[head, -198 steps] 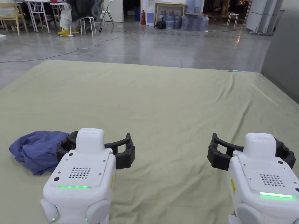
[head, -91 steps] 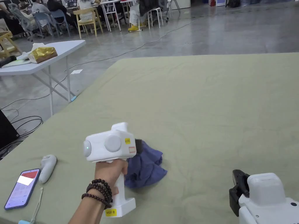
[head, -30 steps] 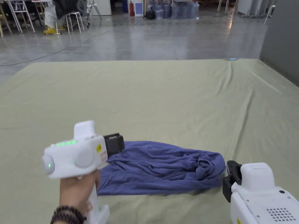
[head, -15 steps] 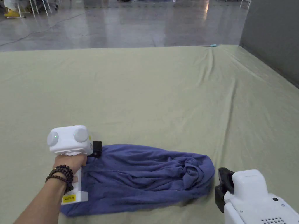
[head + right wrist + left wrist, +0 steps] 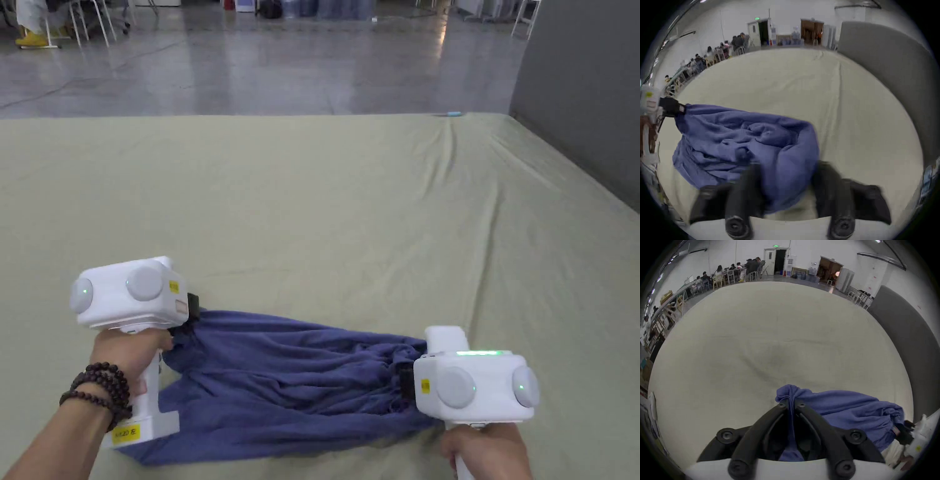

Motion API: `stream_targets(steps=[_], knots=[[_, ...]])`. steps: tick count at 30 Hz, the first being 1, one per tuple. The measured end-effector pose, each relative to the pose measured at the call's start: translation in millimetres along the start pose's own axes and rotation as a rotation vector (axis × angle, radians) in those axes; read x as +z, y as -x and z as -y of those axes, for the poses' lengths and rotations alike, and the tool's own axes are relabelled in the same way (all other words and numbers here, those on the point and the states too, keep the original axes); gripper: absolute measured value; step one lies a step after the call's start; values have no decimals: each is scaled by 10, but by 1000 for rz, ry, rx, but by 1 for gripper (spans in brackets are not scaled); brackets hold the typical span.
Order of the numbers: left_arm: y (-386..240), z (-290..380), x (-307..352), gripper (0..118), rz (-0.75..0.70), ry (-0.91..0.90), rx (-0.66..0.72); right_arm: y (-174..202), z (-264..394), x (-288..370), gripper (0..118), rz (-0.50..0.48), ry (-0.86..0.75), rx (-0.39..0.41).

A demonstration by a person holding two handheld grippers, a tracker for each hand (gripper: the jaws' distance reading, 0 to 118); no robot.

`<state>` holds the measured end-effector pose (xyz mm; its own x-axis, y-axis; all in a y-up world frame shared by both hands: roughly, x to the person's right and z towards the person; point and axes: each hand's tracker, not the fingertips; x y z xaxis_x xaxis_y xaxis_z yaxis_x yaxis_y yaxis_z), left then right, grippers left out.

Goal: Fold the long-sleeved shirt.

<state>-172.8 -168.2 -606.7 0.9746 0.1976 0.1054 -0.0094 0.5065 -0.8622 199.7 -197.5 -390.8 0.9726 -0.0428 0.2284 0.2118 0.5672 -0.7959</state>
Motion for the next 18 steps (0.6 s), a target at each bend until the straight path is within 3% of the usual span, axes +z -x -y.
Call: stream_targets(steps=[2,7,9,14,18], knots=[[-191,314,389,0,23,-51,-10,28,-44,67,15,-1,-28,57],[-309,350,1301,0,94,-283,-29,21,-478,837,11,-136,-250,23],[-310,107,1687,0,71,-352,-32,115,-802,1173,11,-176,-331,46],[-294,-642,2825,0,47,-541,-53,433,-1898,2103,11,-187,-525,209],[-278,-1333,3636,0,-19,-687,-61,568,-2839,2802,11,-137,-671,227]])
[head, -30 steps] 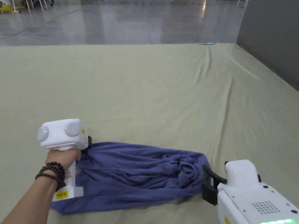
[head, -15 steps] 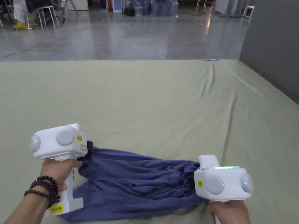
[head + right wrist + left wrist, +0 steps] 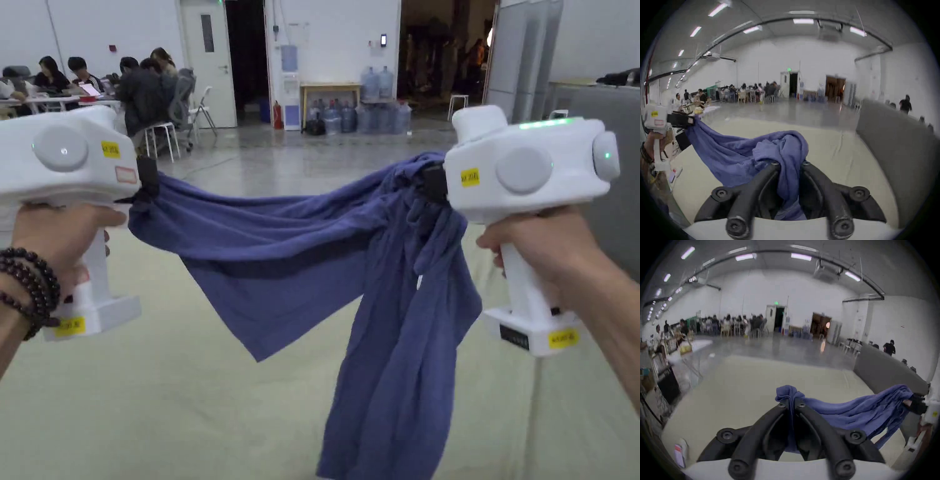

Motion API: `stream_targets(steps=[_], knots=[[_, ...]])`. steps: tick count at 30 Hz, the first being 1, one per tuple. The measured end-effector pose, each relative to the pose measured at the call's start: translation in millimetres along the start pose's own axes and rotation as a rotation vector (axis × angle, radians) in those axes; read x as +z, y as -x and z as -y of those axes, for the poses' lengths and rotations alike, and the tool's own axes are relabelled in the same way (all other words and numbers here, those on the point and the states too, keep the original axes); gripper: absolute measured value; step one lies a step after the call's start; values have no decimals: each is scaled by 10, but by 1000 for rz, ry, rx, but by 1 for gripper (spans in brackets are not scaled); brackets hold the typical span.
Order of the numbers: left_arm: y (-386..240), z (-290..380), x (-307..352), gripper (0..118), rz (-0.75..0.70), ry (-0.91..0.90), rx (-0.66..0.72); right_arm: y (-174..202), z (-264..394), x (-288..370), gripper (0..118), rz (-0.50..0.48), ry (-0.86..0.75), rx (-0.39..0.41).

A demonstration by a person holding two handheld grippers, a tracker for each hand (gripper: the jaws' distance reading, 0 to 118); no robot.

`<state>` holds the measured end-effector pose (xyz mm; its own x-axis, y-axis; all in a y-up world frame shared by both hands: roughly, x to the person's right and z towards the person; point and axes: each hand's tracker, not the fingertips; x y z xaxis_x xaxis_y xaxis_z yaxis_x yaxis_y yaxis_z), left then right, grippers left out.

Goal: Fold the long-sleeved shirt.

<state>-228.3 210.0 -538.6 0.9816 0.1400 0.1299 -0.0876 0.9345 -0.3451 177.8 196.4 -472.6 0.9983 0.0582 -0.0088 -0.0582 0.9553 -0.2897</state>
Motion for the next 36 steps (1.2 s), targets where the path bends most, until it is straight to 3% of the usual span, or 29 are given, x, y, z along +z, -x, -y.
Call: stream_targets(steps=[3,6,10,12,24,26,28,31,33,36], knots=[[35,-602,57,0,-38,-55,0,-128,-730,-81,11,-43,-21,-34],[-15,-909,141,0,-18,-93,0,-232,-1148,-168,11,-25,-14,-43],[-96,-911,97,0,-1,-108,-34,-256,-1181,-236,11,29,18,36],[-110,-724,28,0,7,-88,-16,-273,-1003,-311,11,26,38,25],[113,1678,-1009,0,30,286,-20,-292,1713,-1348,11,-48,385,-136],[133,1952,-1001,0,36,318,-19,-271,2075,-1464,11,-51,454,-115],[140,2119,-856,0,40,334,-18,-198,2299,-1342,11,-46,458,-93],[123,2369,-401,0,60,310,-39,-128,2591,-841,11,-87,399,-179],[98,2635,-57,0,55,316,-95,-8,2838,-437,11,-82,423,-145],[161,3082,341,0,50,475,-96,122,3350,51,11,-68,502,-81]])
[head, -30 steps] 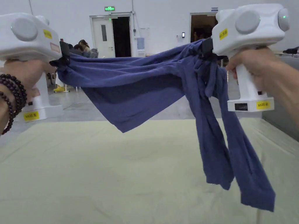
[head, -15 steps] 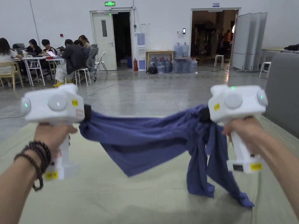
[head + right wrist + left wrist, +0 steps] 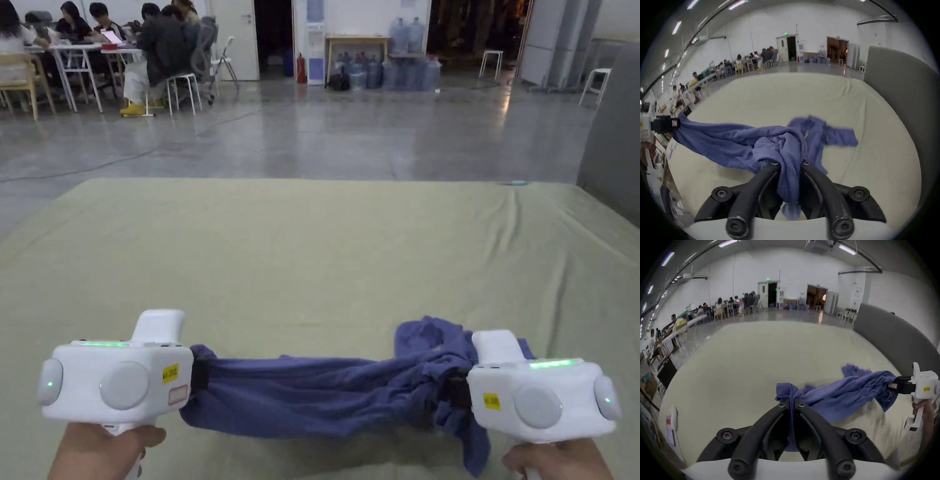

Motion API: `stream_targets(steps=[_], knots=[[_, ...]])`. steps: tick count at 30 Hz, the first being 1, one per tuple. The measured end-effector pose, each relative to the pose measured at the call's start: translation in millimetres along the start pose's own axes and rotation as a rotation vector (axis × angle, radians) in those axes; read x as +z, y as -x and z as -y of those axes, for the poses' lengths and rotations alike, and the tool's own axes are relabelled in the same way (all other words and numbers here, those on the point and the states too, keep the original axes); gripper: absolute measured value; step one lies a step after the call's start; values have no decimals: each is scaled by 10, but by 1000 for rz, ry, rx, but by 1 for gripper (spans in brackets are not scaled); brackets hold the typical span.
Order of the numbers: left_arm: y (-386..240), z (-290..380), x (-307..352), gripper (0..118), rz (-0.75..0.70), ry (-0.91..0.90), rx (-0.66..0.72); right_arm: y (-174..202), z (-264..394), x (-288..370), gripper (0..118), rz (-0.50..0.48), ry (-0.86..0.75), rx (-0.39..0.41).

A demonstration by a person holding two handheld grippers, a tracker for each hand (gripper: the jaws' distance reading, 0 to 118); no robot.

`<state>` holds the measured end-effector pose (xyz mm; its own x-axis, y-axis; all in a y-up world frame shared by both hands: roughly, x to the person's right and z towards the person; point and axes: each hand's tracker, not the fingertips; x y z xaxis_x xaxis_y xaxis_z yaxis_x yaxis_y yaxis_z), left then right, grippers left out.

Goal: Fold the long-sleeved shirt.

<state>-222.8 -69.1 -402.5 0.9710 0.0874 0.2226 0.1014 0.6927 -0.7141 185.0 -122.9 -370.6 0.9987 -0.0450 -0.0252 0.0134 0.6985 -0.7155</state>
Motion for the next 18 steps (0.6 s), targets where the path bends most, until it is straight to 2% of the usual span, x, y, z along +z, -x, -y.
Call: stream_targets(steps=[3,4,6,7,8,9,10,11,12,13,16,17,18], knots=[[95,589,-82,0,7,128,-17,89,594,-9,11,12,101,1],[122,728,-147,0,4,170,-26,114,705,-69,11,27,136,32],[209,953,-305,0,7,238,13,151,862,-189,11,56,151,74],[378,1043,-498,0,28,224,32,130,896,-237,11,44,138,66],[431,1088,-515,0,41,200,41,97,870,-214,15,47,116,46],[472,1096,-508,0,47,181,60,62,832,-166,28,39,95,23],[517,1059,-452,13,60,149,88,17,775,-73,51,20,77,-9],[474,1055,-341,60,55,122,80,-2,713,80,87,38,66,-12],[476,1015,-250,101,52,86,77,-17,675,240,101,51,38,-15],[475,973,-134,118,66,46,72,-13,643,522,102,43,-34,-26],[289,847,361,116,88,-107,31,-3,693,1147,102,58,-196,-91],[241,805,461,115,84,-109,25,24,766,1321,99,75,-220,-117],[203,774,512,110,82,-97,28,29,818,1418,88,83,-234,-146]])
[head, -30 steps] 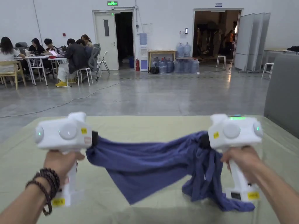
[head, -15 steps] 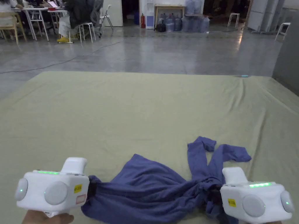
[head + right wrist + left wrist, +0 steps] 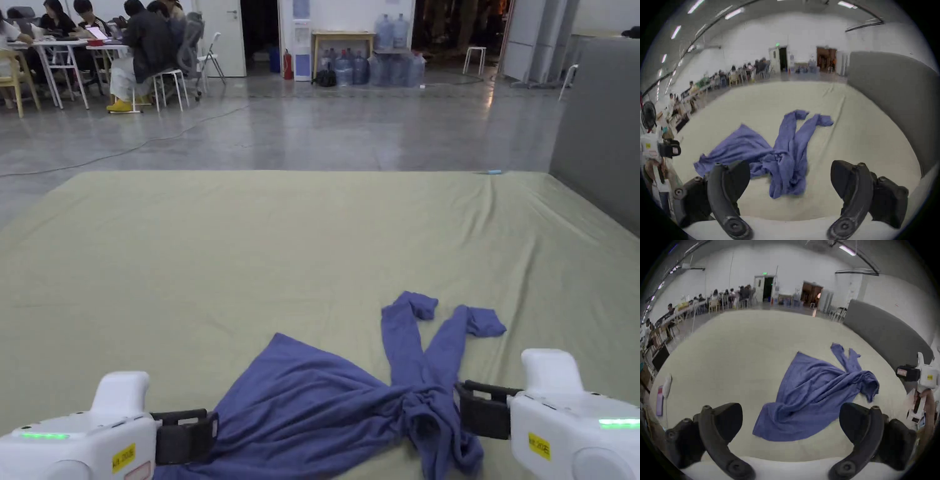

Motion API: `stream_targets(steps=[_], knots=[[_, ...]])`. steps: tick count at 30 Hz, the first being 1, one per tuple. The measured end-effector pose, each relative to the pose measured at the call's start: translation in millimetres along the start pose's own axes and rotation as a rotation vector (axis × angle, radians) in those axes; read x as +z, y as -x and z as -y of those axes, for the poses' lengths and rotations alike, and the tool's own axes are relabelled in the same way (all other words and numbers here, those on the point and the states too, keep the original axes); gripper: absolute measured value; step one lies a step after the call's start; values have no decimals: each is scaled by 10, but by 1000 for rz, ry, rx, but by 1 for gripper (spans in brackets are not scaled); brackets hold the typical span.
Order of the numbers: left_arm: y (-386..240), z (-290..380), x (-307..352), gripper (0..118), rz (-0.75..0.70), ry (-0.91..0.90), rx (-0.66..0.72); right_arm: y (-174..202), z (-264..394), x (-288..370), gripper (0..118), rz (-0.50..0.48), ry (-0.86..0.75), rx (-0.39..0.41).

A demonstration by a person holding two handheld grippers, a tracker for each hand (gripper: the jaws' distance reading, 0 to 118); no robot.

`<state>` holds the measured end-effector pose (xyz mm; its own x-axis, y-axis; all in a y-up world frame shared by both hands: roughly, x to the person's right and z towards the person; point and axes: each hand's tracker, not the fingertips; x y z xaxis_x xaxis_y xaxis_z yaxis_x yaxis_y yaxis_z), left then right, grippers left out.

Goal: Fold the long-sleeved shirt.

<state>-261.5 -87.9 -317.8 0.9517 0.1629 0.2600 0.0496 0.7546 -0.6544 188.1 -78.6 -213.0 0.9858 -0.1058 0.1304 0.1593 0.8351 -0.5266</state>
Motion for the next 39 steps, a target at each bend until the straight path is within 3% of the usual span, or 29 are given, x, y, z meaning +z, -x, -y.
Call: stream_targets(steps=[1,2,3,5,9,13,14,15,16,18,22,24,25,26,28,29,30,31,32,33,34,35,36,39], knots=[[-176,124,193,91,1,0,-6,-12,41,63,61,18,8,-27],[-225,116,233,36,18,-16,-15,-15,79,87,4,33,22,-30],[-263,101,244,0,32,-27,-22,-3,132,70,0,54,42,-34],[-372,113,236,0,38,-82,-22,-60,166,20,0,40,69,-28],[-469,-164,-49,0,64,-14,-20,-72,171,-65,0,20,92,-18],[-578,-695,-760,0,163,-12,-70,-118,153,-150,0,0,103,-28],[-601,-836,-1014,36,174,-2,-61,-139,156,-175,0,-3,109,-34],[-617,-959,-1309,80,200,56,-37,-157,162,-199,0,-1,116,-42],[-646,-1059,-1552,113,178,106,-29,-178,167,-231,0,4,122,-47],[-702,-1259,-1983,117,138,170,-53,-221,177,-293,0,18,143,-56],[-784,-1246,-2819,117,30,319,-214,-323,235,-381,0,44,178,-82],[-791,-1184,-3098,113,12,378,-231,-393,270,-407,0,56,193,-95],[-793,-1087,-3130,107,-6,418,-210,-421,280,-423,0,65,199,-99],[-805,-1053,-3208,91,-24,456,-189,-447,284,-439,0,73,209,-99],[-831,-1032,-3136,83,-6,391,-140,-504,289,-460,0,85,221,-98],[-786,-1033,-3121,59,8,404,-161,-523,282,-485,0,91,224,-101],[-807,-1078,-3040,21,33,382,-179,-537,271,-513,0,99,228,-103],[-827,-1113,-2964,0,50,337,-207,-545,259,-546,0,100,232,-104],[-875,-1156,-2863,0,42,308,-228,-546,244,-599,0,91,235,-106],[-849,-1126,-2602,0,69,324,-210,-538,231,-655,9,80,241,-110],[-857,-1151,-2493,0,86,323,-198,-523,226,-715,37,64,248,-121],[-869,-1173,-2363,0,85,293,-191,-503,236,-788,82,58,256,-136],[-876,-1196,-2260,0,86,266,-178,-476,253,-864,95,52,278,-143],[-703,-1293,-2355,0,125,253,-136,-371,392,-1118,96,60,324,-94]])
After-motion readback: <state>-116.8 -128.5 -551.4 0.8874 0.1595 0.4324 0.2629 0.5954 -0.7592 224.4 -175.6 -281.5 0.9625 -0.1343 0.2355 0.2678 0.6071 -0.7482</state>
